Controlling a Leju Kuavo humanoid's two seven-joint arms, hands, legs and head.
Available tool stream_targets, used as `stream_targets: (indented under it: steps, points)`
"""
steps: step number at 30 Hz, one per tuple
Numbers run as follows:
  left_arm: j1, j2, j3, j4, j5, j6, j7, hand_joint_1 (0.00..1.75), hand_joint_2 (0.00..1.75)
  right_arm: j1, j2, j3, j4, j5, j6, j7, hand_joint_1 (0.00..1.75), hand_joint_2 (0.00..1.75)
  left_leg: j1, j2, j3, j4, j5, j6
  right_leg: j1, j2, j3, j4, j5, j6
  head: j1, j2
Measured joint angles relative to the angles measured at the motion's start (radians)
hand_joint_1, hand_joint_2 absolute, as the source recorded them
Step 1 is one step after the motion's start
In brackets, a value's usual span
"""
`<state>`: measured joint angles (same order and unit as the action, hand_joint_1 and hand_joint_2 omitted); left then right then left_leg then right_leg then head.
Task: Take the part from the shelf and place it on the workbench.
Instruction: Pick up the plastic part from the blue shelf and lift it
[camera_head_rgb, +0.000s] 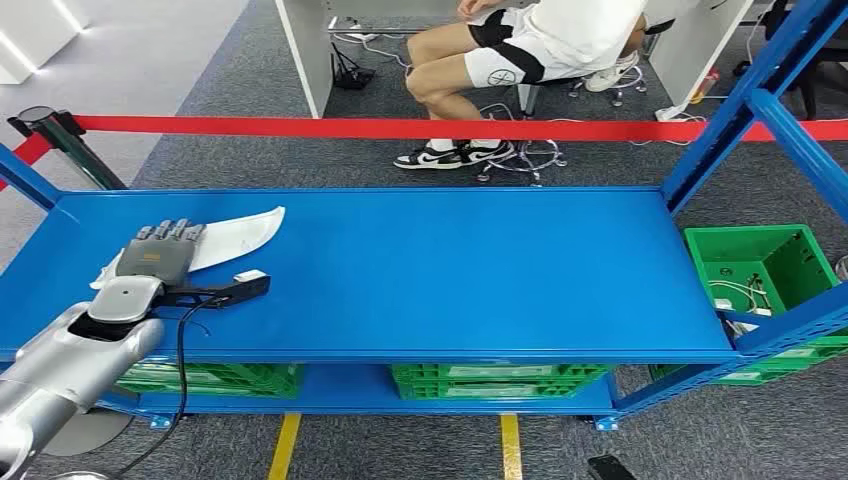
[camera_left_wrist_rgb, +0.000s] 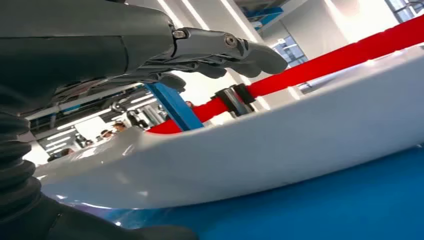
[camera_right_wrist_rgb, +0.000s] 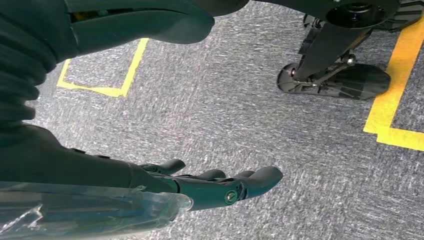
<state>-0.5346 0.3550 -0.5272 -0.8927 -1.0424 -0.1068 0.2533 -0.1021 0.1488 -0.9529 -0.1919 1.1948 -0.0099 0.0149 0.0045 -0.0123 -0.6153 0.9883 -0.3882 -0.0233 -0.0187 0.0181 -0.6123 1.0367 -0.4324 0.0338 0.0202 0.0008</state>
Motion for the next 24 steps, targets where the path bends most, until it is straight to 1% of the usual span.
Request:
stream_targets:
  steps: [2,6,8,12,18,24]
  points:
    - [-0.006,-0.005,0.001,0.015,-0.001,0.015,-0.002,0.0,1.75,-0.001,0.0,0.0,0.0,0.0,0.0,0.0,0.0,1.75,0.0,0.0,0.0,0.0,0.0,0.0,0.0,0.0,0.0,0.0,0.0,0.0,0.0,0.0]
    - [-0.024,-0.025,0.012,0.068,-0.015,0.083,-0.001,0.0,1.75,-0.001,0.0,0.0,0.0,0.0,0.0,0.0,0.0,1.75,0.0,0.0,0.0,0.0,0.001,0.0,0.0,0.0,0.0,0.0,0.001,0.0,0.0,0.0]
    - [-0.031,-0.033,0.019,0.089,-0.024,0.102,0.004,0.0,1.75,-0.001,0.0,0.0,0.0,0.001,0.0,0.0,0.0,1.75,0.0,0.0,0.0,0.0,0.001,0.0,0.0,0.0,0.0,0.0,0.001,0.0,0.0,0.0]
    - [-0.047,-0.045,0.041,0.137,-0.018,0.108,0.004,1.75,1.75,-0.002,0.0,0.002,0.0,0.006,0.0,0.004,0.0,1.75,0.0,0.0,0.0,0.0,0.001,0.0,0.0,0.0,0.0,0.0,0.001,0.0,0.0,0.0]
    - [-0.053,-0.064,0.085,0.213,0.008,0.128,-0.029,1.75,1.75,-0.005,0.0,0.004,0.0,0.013,0.001,0.01,0.0,1.75,0.0,0.0,0.0,0.0,0.001,0.0,0.0,0.0,0.0,0.0,0.001,0.0,0.0,0.0]
    - [-0.046,-0.081,0.106,0.243,0.008,0.17,-0.044,1.75,1.75,-0.005,0.0,0.004,0.0,0.008,-0.001,0.009,0.0,1.75,0.0,0.0,0.0,0.0,0.001,0.0,0.0,0.0,-0.001,0.0,0.001,0.0,0.0,0.0]
